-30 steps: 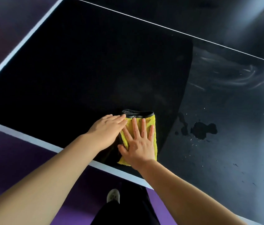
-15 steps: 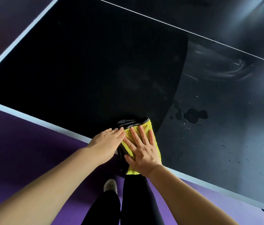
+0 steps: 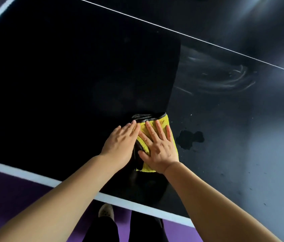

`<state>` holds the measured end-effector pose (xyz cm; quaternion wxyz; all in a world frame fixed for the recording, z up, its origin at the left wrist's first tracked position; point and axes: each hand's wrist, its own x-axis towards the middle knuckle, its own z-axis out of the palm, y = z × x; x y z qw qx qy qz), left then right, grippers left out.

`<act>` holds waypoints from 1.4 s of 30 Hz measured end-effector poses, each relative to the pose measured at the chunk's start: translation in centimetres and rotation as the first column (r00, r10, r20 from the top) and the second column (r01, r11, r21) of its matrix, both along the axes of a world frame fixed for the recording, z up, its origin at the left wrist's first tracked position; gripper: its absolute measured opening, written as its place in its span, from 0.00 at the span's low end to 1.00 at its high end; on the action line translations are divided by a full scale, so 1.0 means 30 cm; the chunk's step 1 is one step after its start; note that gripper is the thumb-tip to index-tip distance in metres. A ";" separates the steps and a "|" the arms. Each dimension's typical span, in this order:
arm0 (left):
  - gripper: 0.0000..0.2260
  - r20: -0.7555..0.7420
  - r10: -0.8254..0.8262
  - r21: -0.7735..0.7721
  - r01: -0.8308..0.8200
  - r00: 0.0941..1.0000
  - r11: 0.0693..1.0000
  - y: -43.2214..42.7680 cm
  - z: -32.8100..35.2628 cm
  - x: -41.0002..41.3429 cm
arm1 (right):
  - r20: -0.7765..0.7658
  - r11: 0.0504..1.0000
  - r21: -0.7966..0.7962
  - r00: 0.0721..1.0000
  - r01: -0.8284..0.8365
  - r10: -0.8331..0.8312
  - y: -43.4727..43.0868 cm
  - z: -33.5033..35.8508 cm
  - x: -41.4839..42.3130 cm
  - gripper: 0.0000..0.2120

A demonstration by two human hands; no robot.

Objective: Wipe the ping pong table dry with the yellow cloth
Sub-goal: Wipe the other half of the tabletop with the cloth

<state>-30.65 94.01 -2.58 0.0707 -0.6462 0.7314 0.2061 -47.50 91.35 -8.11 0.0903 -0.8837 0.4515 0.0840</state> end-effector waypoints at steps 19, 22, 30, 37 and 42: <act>0.40 0.102 0.161 -0.191 -0.140 0.982 0.972 -0.706 -0.081 -0.322 | 0.003 0.984 -0.044 0.985 0.174 -0.174 -1.214 -0.031 -0.059 0.33; 0.45 0.143 0.165 -0.150 -0.144 0.976 0.978 -0.761 -0.095 -0.346 | 0.017 0.981 -0.038 0.982 0.188 -0.188 -1.357 -0.036 -0.052 0.33; 0.45 0.215 0.187 -0.018 -0.188 0.958 0.982 -0.810 -0.089 -0.372 | 0.023 0.949 -0.036 0.950 0.312 -0.311 -1.527 -0.040 -0.175 0.32; 0.43 0.182 0.181 -0.012 -0.182 0.966 0.983 -0.800 -0.091 -0.383 | 0.002 0.912 -0.025 0.912 0.409 -0.409 -1.373 -0.028 -0.290 0.33; 0.38 0.005 0.258 -0.135 -0.255 0.966 0.957 -0.703 -0.092 -0.384 | -0.004 0.941 -0.024 0.941 0.338 -0.338 -1.133 -0.014 -0.329 0.33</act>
